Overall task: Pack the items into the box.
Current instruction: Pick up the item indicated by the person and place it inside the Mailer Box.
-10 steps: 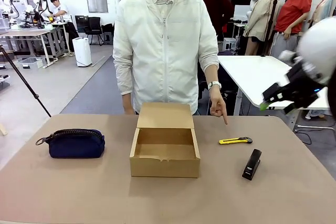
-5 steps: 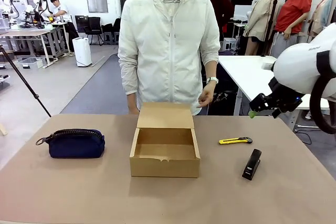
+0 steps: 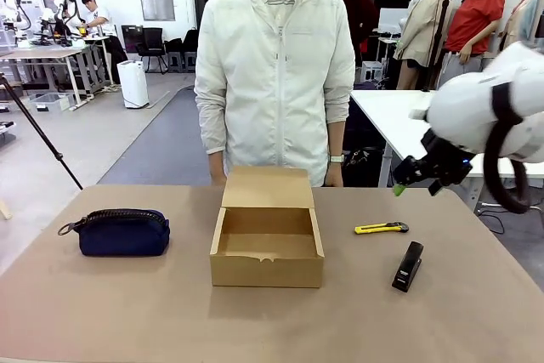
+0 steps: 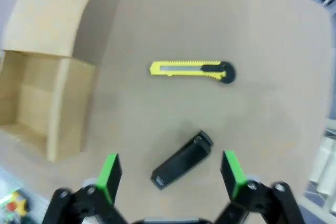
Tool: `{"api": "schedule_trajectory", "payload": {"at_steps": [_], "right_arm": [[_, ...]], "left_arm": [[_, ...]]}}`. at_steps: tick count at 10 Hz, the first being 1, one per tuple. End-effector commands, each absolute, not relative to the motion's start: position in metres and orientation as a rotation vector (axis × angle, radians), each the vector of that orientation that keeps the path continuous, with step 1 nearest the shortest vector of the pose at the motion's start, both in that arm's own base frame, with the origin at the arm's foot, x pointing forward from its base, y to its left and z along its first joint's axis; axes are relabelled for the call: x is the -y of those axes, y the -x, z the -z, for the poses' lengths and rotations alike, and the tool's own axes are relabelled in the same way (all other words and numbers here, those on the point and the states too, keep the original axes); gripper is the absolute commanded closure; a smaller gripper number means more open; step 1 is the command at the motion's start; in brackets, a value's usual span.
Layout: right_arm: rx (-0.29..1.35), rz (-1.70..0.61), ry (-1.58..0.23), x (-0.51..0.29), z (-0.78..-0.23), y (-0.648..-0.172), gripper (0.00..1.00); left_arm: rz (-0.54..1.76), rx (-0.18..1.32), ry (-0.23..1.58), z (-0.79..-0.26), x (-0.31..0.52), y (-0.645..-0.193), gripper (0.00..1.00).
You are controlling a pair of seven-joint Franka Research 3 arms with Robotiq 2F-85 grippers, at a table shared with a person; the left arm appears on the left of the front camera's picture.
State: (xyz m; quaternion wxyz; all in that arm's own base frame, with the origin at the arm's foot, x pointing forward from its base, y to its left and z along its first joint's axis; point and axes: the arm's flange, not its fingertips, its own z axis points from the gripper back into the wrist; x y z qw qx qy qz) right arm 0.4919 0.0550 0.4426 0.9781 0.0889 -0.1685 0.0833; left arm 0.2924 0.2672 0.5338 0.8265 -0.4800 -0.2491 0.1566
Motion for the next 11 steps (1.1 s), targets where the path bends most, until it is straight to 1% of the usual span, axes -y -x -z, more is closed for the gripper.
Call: {"api": "schedule_trajectory", "payload": {"at_steps": [1, 2, 3, 4, 6, 7, 8, 11], "right_arm": [[0.264, -0.169, -0.087, -0.074, -0.423, -0.54, 0.0], [0.263, -0.148, -0.044, -0.082, -0.401, -0.553, 0.0], [0.286, -0.175, -0.032, -0.087, -0.38, -0.564, 0.0], [0.267, -0.181, -0.051, -0.088, -0.363, -0.573, 0.0], [0.319, -0.188, -0.06, -0.088, -0.343, -0.586, 0.0], [0.379, -0.182, -0.05, -0.084, -0.346, -0.579, 0.0], [0.267, -0.197, -0.068, -0.085, -0.341, -0.578, 0.0], [0.267, -0.197, -0.068, -0.085, -0.341, -0.578, 0.0]], "left_arm": [[-0.32, 0.541, 1.037, -0.535, -0.269, -0.292, 0.0], [-0.32, 0.541, 1.037, -0.535, -0.269, -0.292, 0.0], [-0.32, 0.541, 1.037, -0.535, -0.269, -0.292, 0.0], [-0.32, 0.541, 1.037, -0.535, -0.269, -0.292, 0.0], [-0.32, 0.541, 1.037, -0.535, -0.269, -0.292, 0.0], [-0.32, 0.541, 1.037, -0.535, -0.269, -0.292, 0.0], [-0.32, 0.541, 1.037, -0.535, -0.269, -0.292, 0.0], [-0.32, 0.541, 1.037, -0.535, -0.269, -0.292, 0.0]]}}
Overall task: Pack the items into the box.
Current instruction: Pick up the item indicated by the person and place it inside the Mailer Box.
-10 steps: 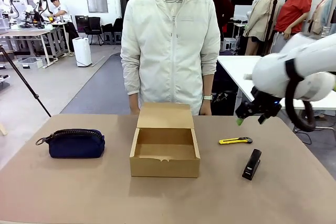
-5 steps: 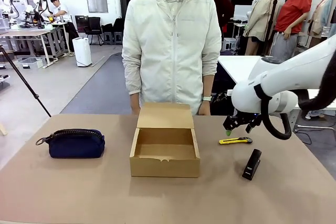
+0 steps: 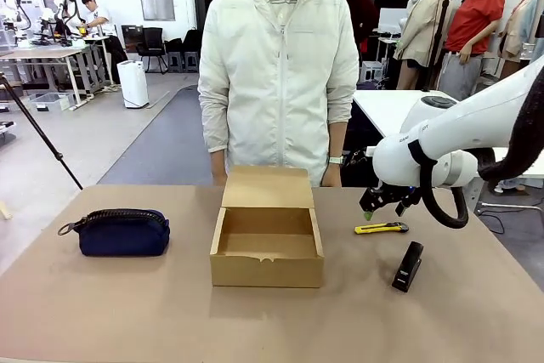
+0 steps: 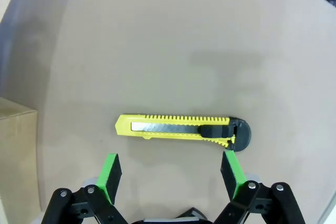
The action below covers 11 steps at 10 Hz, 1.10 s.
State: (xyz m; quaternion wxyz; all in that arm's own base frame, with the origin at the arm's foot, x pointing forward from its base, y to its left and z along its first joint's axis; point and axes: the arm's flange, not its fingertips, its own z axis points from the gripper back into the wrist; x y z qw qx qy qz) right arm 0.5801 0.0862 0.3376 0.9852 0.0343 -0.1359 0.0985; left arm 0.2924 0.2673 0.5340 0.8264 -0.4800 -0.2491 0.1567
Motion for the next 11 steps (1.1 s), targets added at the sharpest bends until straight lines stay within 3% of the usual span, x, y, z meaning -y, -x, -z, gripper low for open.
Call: {"api": "schedule_trajectory", "payload": {"at_steps": [1, 3, 5, 6, 8, 9, 11], "right_arm": [[0.281, -0.197, -0.069, -0.086, -0.338, -0.581, 0.0], [0.221, -0.568, -0.134, -0.075, -0.349, -0.596, 0.0], [0.173, -1.196, -0.14, -0.089, -0.356, -0.593, 0.0], [0.092, -1.328, -0.073, -0.087, -0.356, -0.591, 0.0], [0.1, -1.536, 0.026, -0.096, -0.354, -0.587, 0.0], [0.069, -1.498, 0.178, -0.098, -0.345, -0.589, 0.0], [0.177, -1.476, 0.171, -0.099, -0.342, -0.592, 0.0]], "left_arm": [[-0.32, 0.541, 1.037, -0.535, -0.269, -0.292, 0.0], [-0.32, 0.541, 1.037, -0.535, -0.269, -0.292, 0.0], [-0.32, 0.541, 1.037, -0.535, -0.269, -0.292, 0.0], [-0.32, 0.541, 1.037, -0.535, -0.269, -0.292, 0.0], [-0.32, 0.541, 1.037, -0.535, -0.269, -0.292, 0.0], [-0.32, 0.541, 1.037, -0.535, -0.269, -0.292, 0.0], [-0.32, 0.541, 1.037, -0.535, -0.269, -0.292, 0.0]]}}
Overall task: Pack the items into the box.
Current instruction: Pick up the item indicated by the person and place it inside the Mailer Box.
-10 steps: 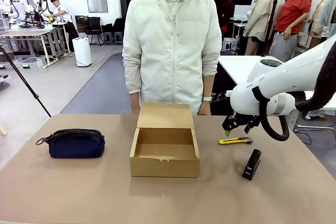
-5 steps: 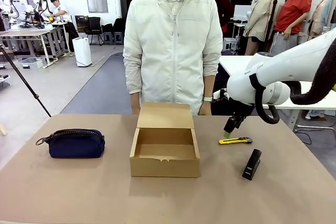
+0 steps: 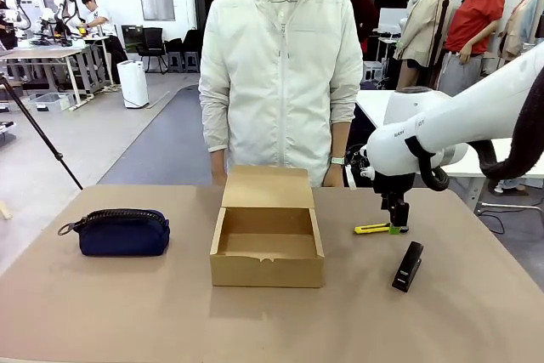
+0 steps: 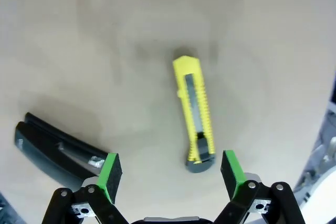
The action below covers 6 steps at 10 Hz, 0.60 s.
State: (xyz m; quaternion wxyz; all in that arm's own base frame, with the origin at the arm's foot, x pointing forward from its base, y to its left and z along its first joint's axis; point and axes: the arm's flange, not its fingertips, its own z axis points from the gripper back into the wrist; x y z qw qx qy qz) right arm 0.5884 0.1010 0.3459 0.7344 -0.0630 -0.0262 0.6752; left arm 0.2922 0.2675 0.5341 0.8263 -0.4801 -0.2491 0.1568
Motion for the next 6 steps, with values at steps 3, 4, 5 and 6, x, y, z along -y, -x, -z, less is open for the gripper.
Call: {"api": "schedule_trajectory", "payload": {"at_steps": [3, 4, 5, 6], "right_arm": [[0.027, -1.449, 0.08, -0.1, -0.346, -0.583, 0.0], [0.047, -1.476, 0.124, -0.101, -0.344, -0.587, 0.0], [0.029, -1.527, 0.112, -0.1, -0.333, -0.593, 0.0], [0.022, -1.539, 0.135, -0.102, -0.327, -0.599, 0.0]], "left_arm": [[-0.32, 0.541, 1.037, -0.535, -0.269, -0.292, 0.0], [-0.32, 0.541, 1.037, -0.535, -0.269, -0.292, 0.0], [-0.32, 0.541, 1.037, -0.535, -0.269, -0.292, 0.0], [-0.32, 0.541, 1.037, -0.535, -0.269, -0.292, 0.0]]}}
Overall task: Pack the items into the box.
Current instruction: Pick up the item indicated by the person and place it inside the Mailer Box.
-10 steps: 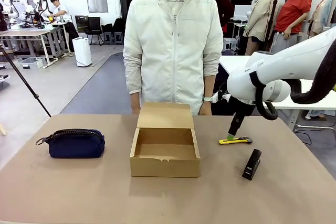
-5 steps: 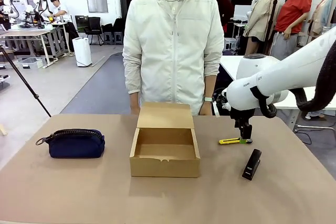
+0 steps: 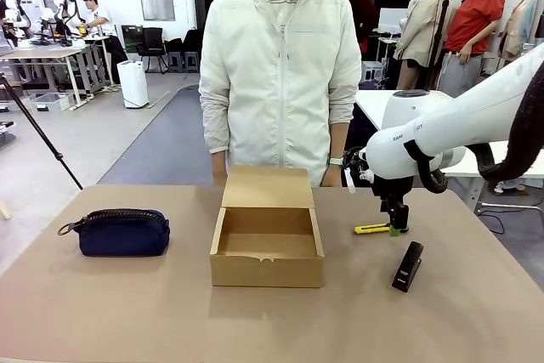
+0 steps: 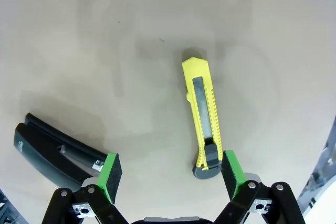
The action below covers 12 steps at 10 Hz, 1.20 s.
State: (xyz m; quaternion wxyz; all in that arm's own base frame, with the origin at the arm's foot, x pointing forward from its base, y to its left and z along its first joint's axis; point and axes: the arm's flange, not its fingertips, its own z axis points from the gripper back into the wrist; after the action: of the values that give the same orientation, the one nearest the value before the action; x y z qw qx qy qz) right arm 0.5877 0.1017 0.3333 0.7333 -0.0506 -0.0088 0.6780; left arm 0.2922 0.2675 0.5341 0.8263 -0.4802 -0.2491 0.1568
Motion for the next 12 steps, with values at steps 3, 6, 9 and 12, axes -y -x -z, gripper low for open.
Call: {"api": "schedule_trajectory", "payload": {"at_steps": [3, 6, 9, 12], "right_arm": [[0.088, -1.642, 0.108, -0.103, -0.313, -0.616, 0.0], [0.048, -1.648, 0.061, -0.102, -0.301, -0.631, 0.0], [0.031, -1.656, 0.041, -0.102, -0.297, -0.636, 0.0], [0.015, -1.655, 0.005, -0.102, -0.297, -0.638, 0.52]], "left_arm": [[-0.32, 0.541, 1.037, -0.535, -0.269, -0.292, 0.0], [-0.32, 0.541, 1.037, -0.535, -0.269, -0.292, 0.0], [-0.32, 0.541, 1.037, -0.535, -0.269, -0.292, 0.0], [-0.32, 0.541, 1.037, -0.535, -0.269, -0.292, 0.0]]}}
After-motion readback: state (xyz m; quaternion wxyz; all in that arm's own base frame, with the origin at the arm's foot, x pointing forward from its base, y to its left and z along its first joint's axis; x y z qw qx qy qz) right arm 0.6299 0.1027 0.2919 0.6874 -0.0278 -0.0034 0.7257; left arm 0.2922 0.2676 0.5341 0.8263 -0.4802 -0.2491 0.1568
